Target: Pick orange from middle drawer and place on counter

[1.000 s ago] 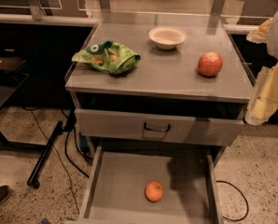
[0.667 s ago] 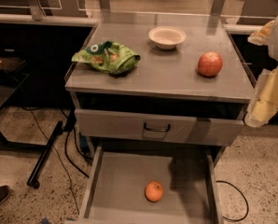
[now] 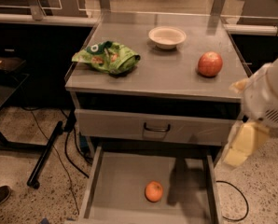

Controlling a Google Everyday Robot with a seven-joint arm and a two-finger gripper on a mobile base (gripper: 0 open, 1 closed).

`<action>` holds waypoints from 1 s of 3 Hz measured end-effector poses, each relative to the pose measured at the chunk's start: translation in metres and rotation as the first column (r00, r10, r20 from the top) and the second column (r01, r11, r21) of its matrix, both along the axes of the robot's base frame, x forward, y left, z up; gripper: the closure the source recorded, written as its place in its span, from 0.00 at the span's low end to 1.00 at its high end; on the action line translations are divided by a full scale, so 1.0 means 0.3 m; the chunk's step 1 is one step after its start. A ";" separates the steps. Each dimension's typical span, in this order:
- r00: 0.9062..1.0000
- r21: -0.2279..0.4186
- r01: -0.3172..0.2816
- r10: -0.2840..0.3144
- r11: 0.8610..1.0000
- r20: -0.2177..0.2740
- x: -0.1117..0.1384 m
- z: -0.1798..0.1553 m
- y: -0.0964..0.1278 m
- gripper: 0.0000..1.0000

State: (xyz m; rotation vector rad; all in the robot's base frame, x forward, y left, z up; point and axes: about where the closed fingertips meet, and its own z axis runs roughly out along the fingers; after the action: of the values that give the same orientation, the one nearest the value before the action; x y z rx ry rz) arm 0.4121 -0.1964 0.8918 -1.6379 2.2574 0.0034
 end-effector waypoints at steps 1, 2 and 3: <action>0.998 0.000 0.006 -0.006 1.000 -0.068 -0.014 -0.196 0.025 0.00; 0.997 -0.002 0.005 -0.006 1.000 -0.076 -0.023 -0.214 0.025 0.00; 0.995 0.014 -0.010 0.011 1.000 -0.096 -0.040 -0.246 0.046 0.00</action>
Offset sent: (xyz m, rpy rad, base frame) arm -0.0038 0.0069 -0.0532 0.0002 0.0610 -0.0047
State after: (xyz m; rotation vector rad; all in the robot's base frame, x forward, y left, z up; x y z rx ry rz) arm 0.4003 -0.1826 0.8180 -1.6763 2.3144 0.1024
